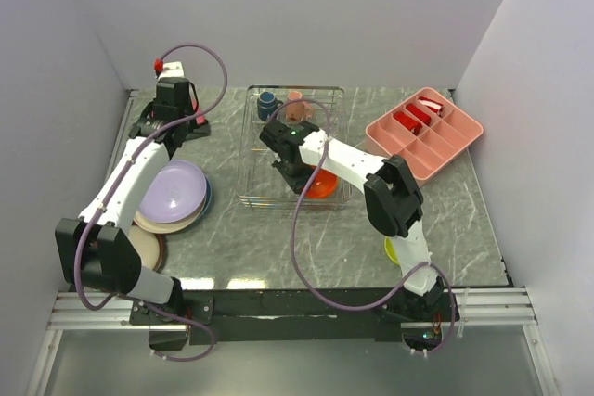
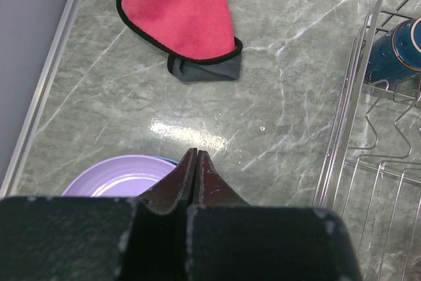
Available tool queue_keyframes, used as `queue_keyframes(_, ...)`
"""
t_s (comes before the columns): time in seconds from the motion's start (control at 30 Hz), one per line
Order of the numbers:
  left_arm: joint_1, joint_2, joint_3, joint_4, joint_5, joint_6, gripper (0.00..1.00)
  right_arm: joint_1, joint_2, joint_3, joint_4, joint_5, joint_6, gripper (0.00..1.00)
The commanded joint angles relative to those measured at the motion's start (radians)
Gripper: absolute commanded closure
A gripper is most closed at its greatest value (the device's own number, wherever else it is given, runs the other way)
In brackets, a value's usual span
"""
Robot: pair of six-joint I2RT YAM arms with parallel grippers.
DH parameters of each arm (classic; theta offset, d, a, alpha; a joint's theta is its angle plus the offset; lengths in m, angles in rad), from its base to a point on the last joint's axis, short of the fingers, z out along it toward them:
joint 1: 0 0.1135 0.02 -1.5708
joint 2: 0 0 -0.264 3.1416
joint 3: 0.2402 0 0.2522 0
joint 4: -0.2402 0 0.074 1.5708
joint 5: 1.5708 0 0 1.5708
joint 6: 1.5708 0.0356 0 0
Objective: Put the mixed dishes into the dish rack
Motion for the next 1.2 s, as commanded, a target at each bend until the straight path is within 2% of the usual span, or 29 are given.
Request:
queue_keyframes(0.0,-0.002,-0.055,-0.024,0.028,0.026,-0.012,0.99,0.007,0.002,0.055,0.017,0.051,-0.021,0.84)
queue_keyframes(0.07,-0.002,-0.066,-0.032,0.027,0.033,-0.017,0.99,0.014,-0.008,0.071,0.013,0.075,-0.017,0.98)
queue_keyframes(0.27,-0.002,-0.081,-0.047,0.012,0.064,-0.029,0.99,0.037,-0.099,0.148,-0.027,0.086,-0.031,1.00)
queue_keyframes(0.4,-0.002,-0.063,-0.027,-0.014,0.073,-0.044,0.99,0.005,-0.177,0.151,0.008,-0.058,0.003,1.00)
queue_keyframes(0.53,-0.002,-0.052,-0.013,-0.036,0.061,-0.052,0.99,-0.056,-0.220,0.122,0.103,-0.295,0.057,1.00)
queue_keyframes(0.63,-0.002,-0.052,-0.012,-0.051,0.102,-0.024,0.98,-0.121,-0.353,-0.106,0.432,-0.502,0.161,1.00)
queue_keyframes(0.67,-0.002,-0.046,-0.007,-0.064,0.119,-0.009,0.95,-0.133,-0.379,-0.197,0.592,-0.565,0.189,1.00)
queue_keyframes(0.7,-0.002,-0.040,0.006,-0.073,0.141,0.003,0.91,-0.150,-0.407,-0.229,0.656,-0.592,0.234,1.00)
queue_keyframes(0.73,-0.002,-0.034,0.010,-0.088,0.162,0.019,0.83,-0.159,-0.410,-0.253,0.713,-0.627,0.261,1.00)
queue_keyframes(0.77,0.000,-0.021,0.013,-0.091,0.185,0.040,0.81,-0.171,-0.409,-0.301,0.827,-0.671,0.302,1.00)
queue_keyframes(0.8,0.000,-0.012,0.019,-0.096,0.185,0.043,0.77,-0.193,-0.400,-0.330,0.897,-0.752,0.415,1.00)
queue_keyframes(0.83,0.000,-0.001,0.022,-0.102,0.187,0.048,0.77,-0.203,-0.398,-0.365,0.975,-0.786,0.481,1.00)
queue_keyframes(0.87,0.000,0.029,0.029,-0.125,0.191,0.062,0.84,-0.210,-0.397,-0.437,1.152,-0.805,0.588,1.00)
queue_keyframes(0.9,0.001,0.048,0.049,-0.139,0.181,0.063,0.97,-0.210,-0.394,-0.468,1.242,-0.833,0.627,1.00)
queue_keyframes(0.97,0.001,0.097,0.072,-0.177,0.126,0.053,0.99,-0.211,-0.369,-0.529,1.488,-0.854,0.749,1.00)
queue_keyframes(1.17,0.003,0.134,0.066,-0.153,0.015,0.068,0.99,-0.185,-0.245,-0.582,1.859,-0.894,0.974,1.00)
